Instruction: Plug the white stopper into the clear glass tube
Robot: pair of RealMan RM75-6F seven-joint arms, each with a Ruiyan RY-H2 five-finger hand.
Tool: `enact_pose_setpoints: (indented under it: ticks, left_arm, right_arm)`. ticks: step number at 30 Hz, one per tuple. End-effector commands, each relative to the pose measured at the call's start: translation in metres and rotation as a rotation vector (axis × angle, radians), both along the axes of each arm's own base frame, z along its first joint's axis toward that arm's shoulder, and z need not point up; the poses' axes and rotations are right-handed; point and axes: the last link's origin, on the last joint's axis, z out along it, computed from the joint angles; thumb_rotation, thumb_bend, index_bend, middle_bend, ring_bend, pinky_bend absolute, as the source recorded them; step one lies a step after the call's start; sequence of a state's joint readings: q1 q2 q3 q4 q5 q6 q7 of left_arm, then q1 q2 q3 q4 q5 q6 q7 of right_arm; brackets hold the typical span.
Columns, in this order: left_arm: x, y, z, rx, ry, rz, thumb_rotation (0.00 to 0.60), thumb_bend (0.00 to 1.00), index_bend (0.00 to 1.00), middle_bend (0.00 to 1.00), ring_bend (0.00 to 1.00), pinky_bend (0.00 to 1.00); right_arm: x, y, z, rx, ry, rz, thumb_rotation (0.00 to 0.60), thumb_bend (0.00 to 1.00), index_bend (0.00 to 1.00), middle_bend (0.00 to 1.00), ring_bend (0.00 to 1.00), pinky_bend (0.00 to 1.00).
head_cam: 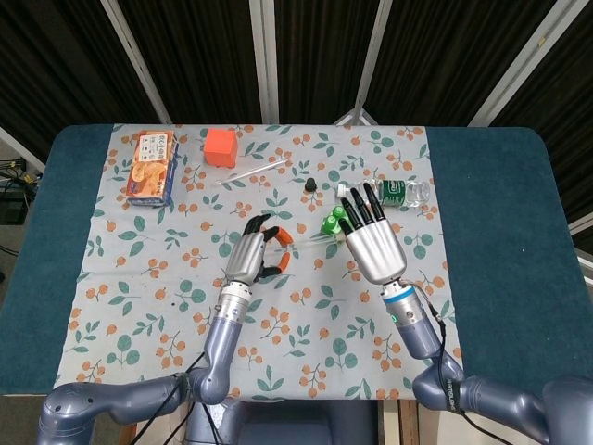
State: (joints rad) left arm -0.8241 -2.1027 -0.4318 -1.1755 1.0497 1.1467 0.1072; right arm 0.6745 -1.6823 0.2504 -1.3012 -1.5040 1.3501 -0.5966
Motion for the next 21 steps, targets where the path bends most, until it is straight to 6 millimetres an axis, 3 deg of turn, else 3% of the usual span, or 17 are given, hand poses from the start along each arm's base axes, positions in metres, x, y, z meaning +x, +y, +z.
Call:
enact_pose_setpoints:
  ticks: [1,21]
  left_arm:
    - [0.0008,-0.0004,-0.0001,0.001,-0.004,0.002,0.600,0.82,0.53,0.57,0.09,0.00]
    - [0.0065,-0.0026,-0.0035,-0.008,-0.017,0.013,0.600,0.82,0.53,0.57,0.09,0.00]
  right_arm:
    - [-0.0001,0.0001,-0.0001,0.001,-0.002,-0.001,0.600,0.39,0.63,0.26,0.14,0.09]
    - [-0.0012,0.0020,-0.0034,0.012,-0.009,-0.004,0.600,0.39,0.63,0.26,0.14,0.09]
